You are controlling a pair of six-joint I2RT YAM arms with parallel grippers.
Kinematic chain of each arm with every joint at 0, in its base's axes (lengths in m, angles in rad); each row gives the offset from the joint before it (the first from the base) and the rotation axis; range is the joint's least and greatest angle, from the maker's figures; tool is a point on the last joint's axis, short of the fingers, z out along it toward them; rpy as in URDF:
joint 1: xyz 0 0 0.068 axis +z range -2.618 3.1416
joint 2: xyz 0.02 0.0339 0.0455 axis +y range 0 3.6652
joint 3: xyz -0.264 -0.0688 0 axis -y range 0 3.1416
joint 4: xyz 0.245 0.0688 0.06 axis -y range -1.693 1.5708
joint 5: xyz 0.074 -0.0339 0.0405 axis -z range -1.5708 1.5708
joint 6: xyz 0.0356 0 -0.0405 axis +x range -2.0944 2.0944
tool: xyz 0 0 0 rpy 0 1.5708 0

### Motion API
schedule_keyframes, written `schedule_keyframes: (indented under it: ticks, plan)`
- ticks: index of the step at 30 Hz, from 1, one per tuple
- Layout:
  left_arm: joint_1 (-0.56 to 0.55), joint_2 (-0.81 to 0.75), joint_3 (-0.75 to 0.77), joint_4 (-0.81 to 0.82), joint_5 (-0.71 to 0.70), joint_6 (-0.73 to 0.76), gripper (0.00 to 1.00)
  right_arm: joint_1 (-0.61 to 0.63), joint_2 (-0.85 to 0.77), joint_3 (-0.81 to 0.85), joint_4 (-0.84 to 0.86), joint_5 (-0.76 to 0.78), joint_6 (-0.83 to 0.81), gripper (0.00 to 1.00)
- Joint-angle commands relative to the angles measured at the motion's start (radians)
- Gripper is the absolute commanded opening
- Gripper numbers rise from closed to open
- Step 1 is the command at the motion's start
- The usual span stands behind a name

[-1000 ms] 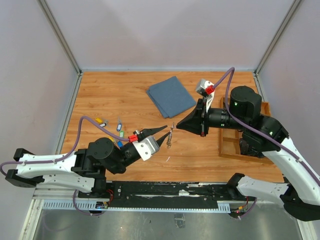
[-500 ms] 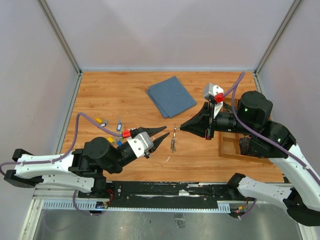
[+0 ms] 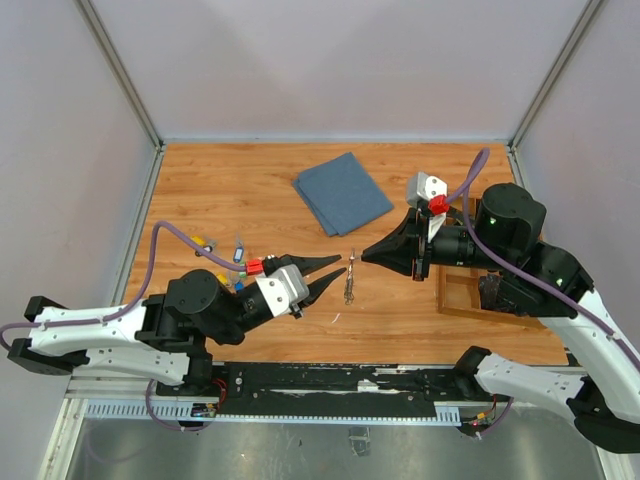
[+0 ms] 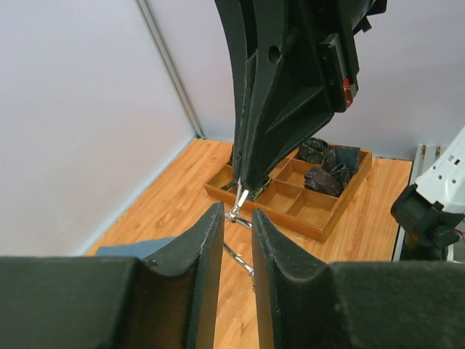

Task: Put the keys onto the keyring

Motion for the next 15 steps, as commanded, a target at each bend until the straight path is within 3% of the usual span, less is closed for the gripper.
schedule_keyframes:
  ticks: [1,10,15]
  plan:
    - [0.007,0.006,0.043,-0.007,0.012,-0.016,0.29,0.012,-0.01,0.017,0.001,0.0,-0.028,0.0]
    - [0.006,0.088,0.071,-0.015,-0.019,0.028,0.41,0.012,-0.005,0.022,0.013,0.001,-0.006,0.01]
    - [0.006,0.112,0.078,-0.017,-0.038,0.068,0.42,0.011,-0.006,0.019,0.013,-0.005,-0.001,0.0]
